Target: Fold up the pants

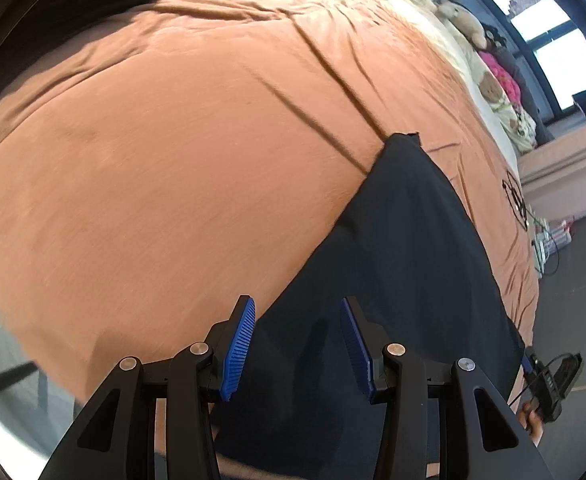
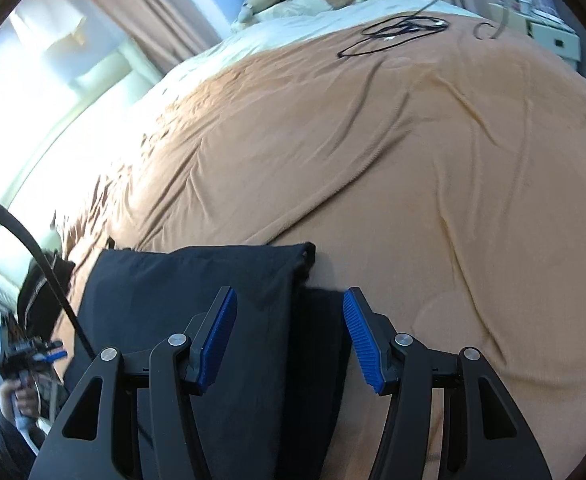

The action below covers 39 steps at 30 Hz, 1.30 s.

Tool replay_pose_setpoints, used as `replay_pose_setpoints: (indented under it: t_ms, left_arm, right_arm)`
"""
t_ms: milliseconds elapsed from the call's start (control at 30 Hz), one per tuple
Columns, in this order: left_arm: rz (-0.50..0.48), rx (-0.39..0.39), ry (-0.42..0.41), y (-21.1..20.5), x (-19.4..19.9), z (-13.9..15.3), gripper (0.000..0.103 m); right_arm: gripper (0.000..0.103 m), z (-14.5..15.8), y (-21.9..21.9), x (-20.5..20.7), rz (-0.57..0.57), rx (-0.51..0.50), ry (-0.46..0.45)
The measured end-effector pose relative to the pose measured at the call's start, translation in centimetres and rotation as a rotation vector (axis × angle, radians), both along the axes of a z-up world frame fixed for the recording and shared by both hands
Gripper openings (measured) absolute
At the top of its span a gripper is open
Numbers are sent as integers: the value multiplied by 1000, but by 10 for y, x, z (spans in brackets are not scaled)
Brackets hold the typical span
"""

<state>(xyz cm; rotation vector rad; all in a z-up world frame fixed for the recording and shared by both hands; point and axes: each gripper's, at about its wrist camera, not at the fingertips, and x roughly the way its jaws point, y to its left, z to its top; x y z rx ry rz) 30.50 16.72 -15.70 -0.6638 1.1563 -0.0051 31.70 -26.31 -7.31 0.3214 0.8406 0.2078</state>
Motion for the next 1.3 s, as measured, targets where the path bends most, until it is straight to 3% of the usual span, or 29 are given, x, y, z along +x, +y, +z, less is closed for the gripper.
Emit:
replay_pose_setpoints:
  t_ms: [67, 233, 300, 567, 667, 833, 933, 1033, 1167, 1300]
  left_arm:
    - [-31, 21, 0, -7, 11, 0, 47]
    - [-103, 45, 1, -20, 39, -3, 47]
    - [-121, 67, 0, -24, 52, -2, 47]
    - [-220, 133, -21, -45, 107, 6, 47]
    - [-257, 151, -19, -53, 126, 4, 55]
    - [-321, 237, -13, -74, 148, -5, 54]
    - [-323, 300, -22, -81, 150, -9, 27]
    - [-304, 324, -33, -77, 148, -9, 14]
    - [-289, 294, -34, -72, 146, -11, 14]
    - [-285, 276, -15, -75, 147, -8, 22]
  right_arm:
    - [49, -1, 3, 12, 16, -26, 16]
    - [8, -2, 13, 33, 72, -65, 46]
    - [4, 1, 17, 43, 86, -83, 42]
    - [3, 12, 20, 52, 108, -93, 14]
    - [3, 15, 23, 56, 115, -101, 12]
    - [3, 13, 29, 69, 131, -103, 33]
    - [3, 12, 28, 77, 131, -80, 49]
    - [3, 11, 28, 87, 131, -49, 67]
    - [3, 10, 26, 97, 111, -19, 84]
    - [4, 4, 26, 109, 75, -45, 121]
